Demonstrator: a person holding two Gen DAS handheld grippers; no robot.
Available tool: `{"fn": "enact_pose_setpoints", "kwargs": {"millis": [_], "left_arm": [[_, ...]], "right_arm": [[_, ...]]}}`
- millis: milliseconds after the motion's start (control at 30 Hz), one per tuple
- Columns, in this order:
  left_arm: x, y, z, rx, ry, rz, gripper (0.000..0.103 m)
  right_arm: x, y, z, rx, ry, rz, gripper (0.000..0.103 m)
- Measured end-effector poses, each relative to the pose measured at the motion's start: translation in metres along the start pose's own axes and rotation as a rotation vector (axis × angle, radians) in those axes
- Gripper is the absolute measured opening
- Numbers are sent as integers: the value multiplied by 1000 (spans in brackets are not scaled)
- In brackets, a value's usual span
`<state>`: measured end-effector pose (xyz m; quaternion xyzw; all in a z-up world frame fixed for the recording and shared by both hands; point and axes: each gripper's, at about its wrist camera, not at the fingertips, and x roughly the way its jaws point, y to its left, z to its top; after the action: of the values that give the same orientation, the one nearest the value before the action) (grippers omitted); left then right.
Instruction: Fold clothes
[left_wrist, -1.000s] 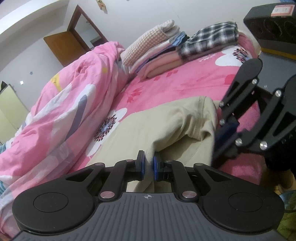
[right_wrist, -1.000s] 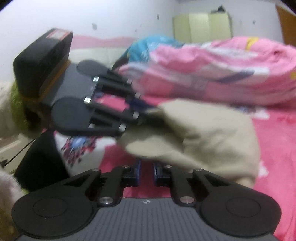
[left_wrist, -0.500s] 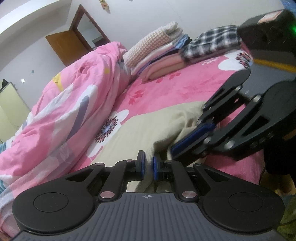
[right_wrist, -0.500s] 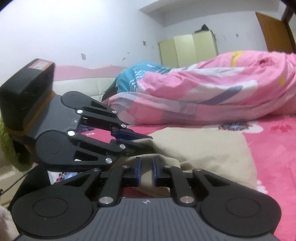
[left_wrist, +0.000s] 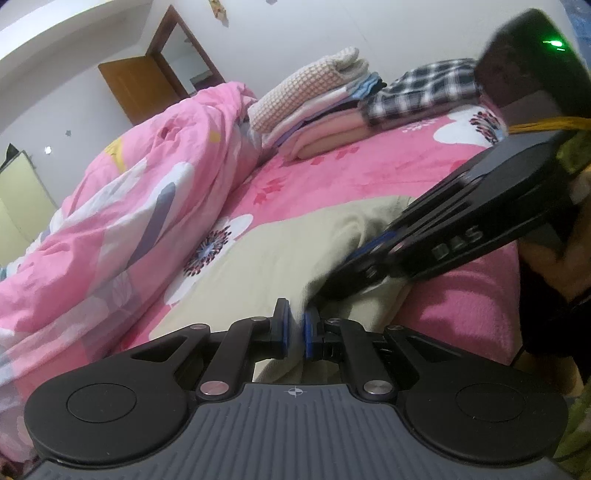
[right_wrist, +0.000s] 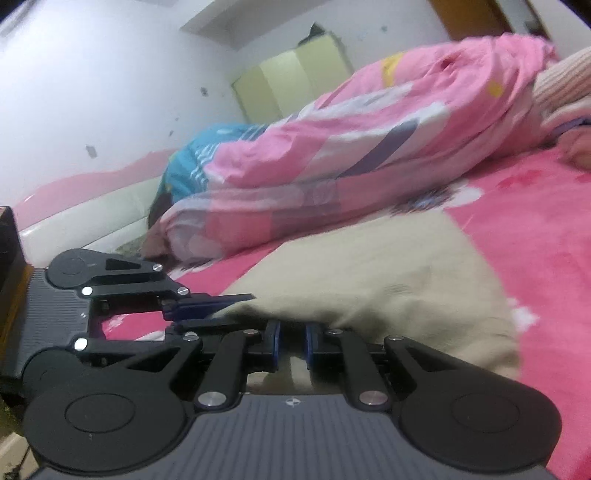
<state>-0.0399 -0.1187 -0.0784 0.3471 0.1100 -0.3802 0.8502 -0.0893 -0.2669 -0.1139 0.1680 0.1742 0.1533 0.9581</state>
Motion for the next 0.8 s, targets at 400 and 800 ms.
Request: {"fn": "enact_pose_setpoints", "kwargs": {"millis": [400,800], "left_arm": [[-6,-9,-10,45,14,50,22],[-37,-2,-18,-47,42,126,34]], "right_arm": [[-40,20,7,-240,-56,-28,20],[-17,35,-4,-321,14,84,20]]}}
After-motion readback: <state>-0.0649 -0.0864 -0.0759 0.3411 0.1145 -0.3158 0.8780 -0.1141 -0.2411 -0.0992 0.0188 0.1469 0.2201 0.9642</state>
